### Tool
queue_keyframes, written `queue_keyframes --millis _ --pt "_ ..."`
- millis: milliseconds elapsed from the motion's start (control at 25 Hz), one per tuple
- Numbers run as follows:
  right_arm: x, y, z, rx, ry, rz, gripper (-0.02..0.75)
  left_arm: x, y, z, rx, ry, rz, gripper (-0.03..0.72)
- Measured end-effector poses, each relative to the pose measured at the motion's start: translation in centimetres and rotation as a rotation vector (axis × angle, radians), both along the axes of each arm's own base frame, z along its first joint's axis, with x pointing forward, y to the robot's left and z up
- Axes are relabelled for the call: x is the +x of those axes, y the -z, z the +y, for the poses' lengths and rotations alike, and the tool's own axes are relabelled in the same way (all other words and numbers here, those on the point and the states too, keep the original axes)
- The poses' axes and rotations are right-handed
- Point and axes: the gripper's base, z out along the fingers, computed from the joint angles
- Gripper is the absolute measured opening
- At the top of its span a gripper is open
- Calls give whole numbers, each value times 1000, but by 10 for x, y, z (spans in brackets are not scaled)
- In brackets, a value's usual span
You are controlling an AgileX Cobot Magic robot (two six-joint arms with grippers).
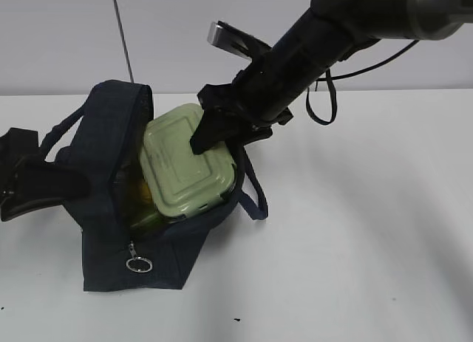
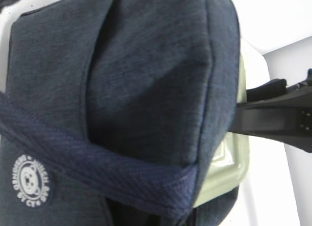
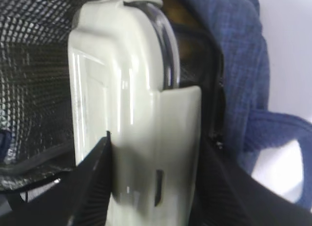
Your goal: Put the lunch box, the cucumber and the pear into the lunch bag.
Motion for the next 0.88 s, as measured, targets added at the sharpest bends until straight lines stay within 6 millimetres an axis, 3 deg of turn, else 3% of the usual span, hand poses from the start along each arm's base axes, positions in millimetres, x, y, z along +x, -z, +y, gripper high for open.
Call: queue_keyframes --millis 360,560,720,880 --pt "-14 19 55 67 -14 -2 368 -2 -1 -2 -15 20 6 -19" --pt "-21 18 70 68 -57 -48 415 -2 -1 -2 -17 23 7 -19" --pt "-18 5 74 110 -59 -68 561 -2 -1 -2 -19 25 7 -19" --pt "-16 -19 78 138 -109 -109 587 -1 -1 -2 -16 19 6 -19"
